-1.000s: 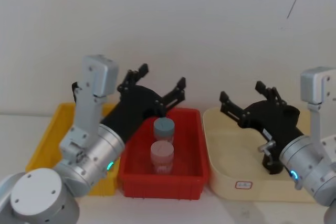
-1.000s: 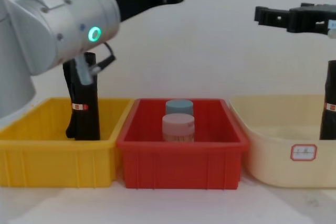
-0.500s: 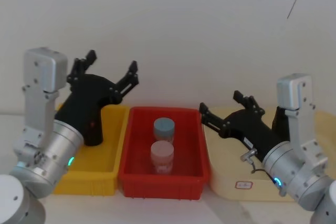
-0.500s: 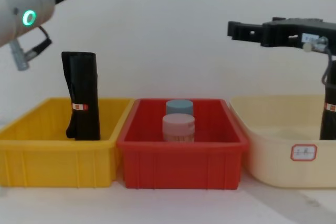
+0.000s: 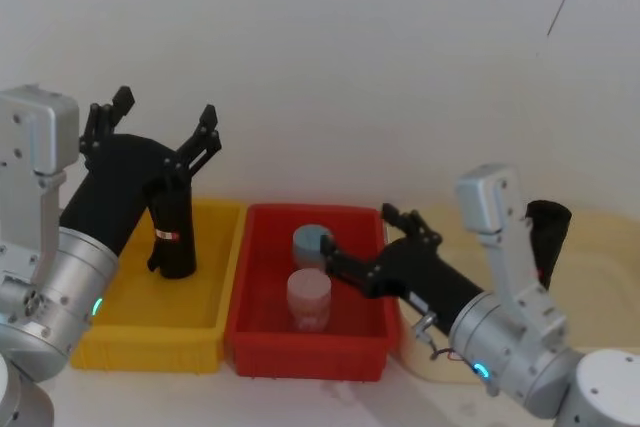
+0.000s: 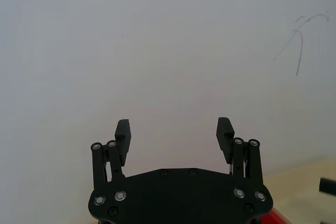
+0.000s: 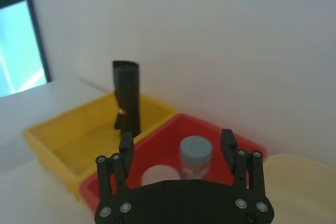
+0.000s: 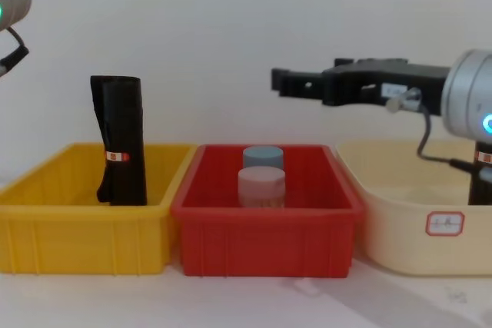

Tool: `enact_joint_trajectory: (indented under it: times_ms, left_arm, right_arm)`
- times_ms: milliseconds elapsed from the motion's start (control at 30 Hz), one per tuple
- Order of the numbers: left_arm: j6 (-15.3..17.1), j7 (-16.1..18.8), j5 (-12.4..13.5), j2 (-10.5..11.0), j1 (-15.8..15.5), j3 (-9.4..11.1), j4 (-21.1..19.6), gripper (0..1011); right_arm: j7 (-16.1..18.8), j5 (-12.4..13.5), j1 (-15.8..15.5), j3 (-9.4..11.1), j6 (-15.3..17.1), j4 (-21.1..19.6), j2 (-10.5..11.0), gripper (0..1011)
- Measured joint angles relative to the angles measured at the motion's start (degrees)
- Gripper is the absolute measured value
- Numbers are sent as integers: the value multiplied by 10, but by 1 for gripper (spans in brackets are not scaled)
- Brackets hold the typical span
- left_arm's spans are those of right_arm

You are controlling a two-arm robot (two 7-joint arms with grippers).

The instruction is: Pick up the garbage bag with the one hand and transfer it to the other hand.

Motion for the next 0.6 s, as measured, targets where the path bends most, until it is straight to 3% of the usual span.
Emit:
enact_joint_trajectory:
  times_ms: [233, 600]
  left_arm:
    - [0, 5, 3, 2, 5, -7, -6, 1001]
    - [0, 9, 4, 3, 8, -11, -10, 1001]
  right_arm:
    - [16, -6, 7, -30, 11, 12, 4, 1004]
    - [32, -9, 26, -58, 31, 40, 6, 1004]
